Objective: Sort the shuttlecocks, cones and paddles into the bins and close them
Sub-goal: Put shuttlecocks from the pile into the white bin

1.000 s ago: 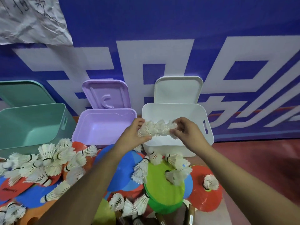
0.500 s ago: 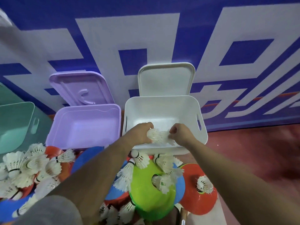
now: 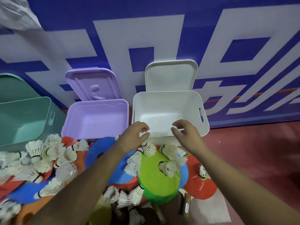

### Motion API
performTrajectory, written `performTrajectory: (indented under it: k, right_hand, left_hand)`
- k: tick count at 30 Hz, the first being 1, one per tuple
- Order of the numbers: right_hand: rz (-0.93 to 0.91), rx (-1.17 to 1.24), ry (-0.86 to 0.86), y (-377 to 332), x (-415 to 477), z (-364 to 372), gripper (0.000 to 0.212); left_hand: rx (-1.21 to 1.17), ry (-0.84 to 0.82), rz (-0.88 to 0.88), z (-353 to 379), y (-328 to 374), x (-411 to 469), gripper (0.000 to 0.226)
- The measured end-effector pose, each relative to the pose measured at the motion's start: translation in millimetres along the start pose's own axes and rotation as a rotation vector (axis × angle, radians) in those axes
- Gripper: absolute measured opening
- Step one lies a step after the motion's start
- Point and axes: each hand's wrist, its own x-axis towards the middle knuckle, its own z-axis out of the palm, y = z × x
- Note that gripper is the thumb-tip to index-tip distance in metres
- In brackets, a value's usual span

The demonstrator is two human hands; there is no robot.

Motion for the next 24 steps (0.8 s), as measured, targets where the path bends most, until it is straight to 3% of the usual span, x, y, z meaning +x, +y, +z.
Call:
performTrajectory:
  k: [5,13,19,21,24]
  right_hand:
    - [-0.033,-0.115,0.053,7,-55,18,0.022]
    - [0.198,-0.233,0.057,34,-111,67,0.03]
    - [0.233,-0.15,0.205,22,-119,81,0.018]
    - [0.216,-0.156,0.205,21,-124,84,0.011]
    - [0.219,-0.135,0.186,15,-129,85,0.008]
  left_hand:
    - [0.166,0.06,0.095,9,-13,-45,0.028]
    - [0.399,-0.134,0.081,22,-12,-56,0.056]
    - [0.409,-0.073,0.077,25,-16,-50,0.01]
    - [0.429,-0.103,0.11,22,-30,-52,0.026]
    - [0.256,-0.101,0.104,11,-34,-61,0.023]
